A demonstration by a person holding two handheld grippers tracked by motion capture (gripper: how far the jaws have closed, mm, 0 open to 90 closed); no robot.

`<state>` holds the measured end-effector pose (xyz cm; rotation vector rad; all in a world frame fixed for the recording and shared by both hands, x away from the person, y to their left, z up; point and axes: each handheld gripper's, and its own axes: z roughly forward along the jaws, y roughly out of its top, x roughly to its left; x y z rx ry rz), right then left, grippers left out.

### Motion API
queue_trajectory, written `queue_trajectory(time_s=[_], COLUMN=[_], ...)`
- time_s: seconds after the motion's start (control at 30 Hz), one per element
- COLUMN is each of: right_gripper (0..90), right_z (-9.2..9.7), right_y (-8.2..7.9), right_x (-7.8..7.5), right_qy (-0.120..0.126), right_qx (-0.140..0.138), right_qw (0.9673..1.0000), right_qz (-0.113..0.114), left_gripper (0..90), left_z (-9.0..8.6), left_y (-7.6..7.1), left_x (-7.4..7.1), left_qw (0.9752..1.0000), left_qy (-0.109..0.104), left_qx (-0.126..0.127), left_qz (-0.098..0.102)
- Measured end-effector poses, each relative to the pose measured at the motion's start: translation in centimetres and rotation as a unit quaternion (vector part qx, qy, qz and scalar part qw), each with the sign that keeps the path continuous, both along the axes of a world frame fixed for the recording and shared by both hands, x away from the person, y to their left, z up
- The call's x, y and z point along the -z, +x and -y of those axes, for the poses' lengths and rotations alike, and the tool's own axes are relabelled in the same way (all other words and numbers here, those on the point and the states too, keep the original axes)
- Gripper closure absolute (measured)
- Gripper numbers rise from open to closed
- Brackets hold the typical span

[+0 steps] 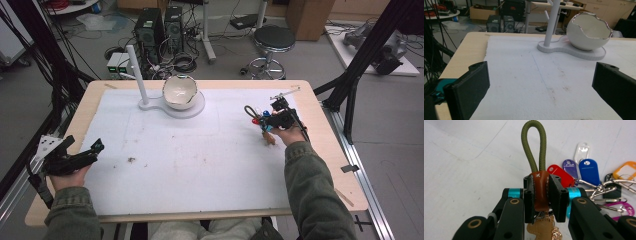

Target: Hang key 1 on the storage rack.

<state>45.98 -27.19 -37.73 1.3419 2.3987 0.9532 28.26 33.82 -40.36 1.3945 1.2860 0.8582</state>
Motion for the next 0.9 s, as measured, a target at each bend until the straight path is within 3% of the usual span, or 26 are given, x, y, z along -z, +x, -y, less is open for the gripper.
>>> queue_trajectory(time_s=[0.43, 0.9], right_gripper=[75.2, 75.2], right_z=[-1.8, -4.2], right_y=[-0.3, -0.8], right_x=[-3.2, -5.4], right_qy=[0.005, 0.014], right_qx=[-0.016, -0.038], right_qw=[0.9994, 0.9982], right_qz=[0.029, 0.044], left_gripper=[1.7, 1.8], left_z=[0.0, 0.1], left_y=[0.1, 0.1], left_x=[0.0, 0.1], left_qw=[1.0000, 1.0000], left_qy=[-0.004, -0.004], left_qx=[0.001, 0.004], left_qz=[0.000, -0.003])
